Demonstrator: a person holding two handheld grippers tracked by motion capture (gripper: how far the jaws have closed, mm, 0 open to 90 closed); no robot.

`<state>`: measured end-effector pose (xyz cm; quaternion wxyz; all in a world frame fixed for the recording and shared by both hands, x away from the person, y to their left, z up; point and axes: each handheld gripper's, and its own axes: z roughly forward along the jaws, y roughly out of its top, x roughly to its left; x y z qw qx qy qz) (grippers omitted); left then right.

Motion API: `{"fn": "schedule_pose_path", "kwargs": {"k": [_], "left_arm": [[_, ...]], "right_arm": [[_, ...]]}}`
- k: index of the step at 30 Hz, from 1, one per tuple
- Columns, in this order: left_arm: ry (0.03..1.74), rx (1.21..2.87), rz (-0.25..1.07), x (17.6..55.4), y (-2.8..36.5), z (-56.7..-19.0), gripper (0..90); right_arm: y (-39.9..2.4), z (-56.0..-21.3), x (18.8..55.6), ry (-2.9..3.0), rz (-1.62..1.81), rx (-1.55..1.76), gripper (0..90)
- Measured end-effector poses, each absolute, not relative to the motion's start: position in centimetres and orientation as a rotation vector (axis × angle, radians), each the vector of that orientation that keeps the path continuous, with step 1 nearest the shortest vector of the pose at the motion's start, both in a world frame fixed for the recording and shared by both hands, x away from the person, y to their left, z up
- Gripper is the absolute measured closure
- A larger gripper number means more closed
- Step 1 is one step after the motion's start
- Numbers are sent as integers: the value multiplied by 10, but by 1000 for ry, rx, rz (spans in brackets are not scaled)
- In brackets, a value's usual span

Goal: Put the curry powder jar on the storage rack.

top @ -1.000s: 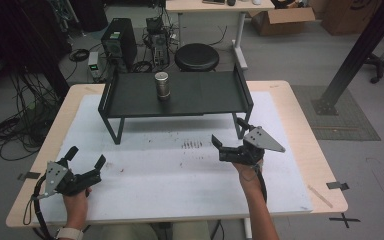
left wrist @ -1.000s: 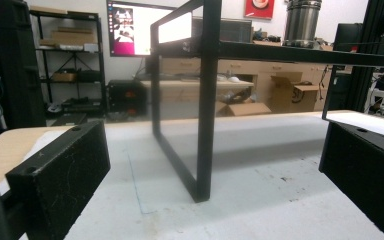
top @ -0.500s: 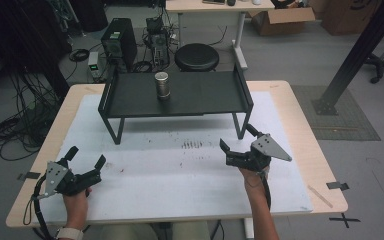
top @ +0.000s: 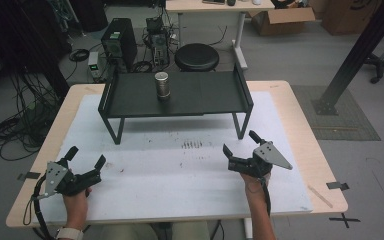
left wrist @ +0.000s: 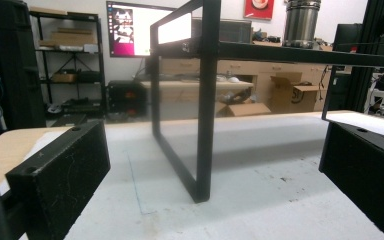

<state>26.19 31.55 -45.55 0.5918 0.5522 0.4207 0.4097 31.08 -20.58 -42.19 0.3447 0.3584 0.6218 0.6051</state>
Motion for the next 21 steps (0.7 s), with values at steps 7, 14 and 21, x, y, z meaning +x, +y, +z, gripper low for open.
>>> {"fn": "schedule_pose_path", "kwargs": {"k": [7,14,21], "left_arm": [[978,1285,953,262,315,-456,2],[978,1285,954,262,315,-456,2],[977,1287,954,262,315,-455,2]], "right_arm": [[-208,-427,307,1600,1569,945,0],[-210,-432,304,1596,1566,957,0],[-213,-438,300,1587,1556,960,0]]}}
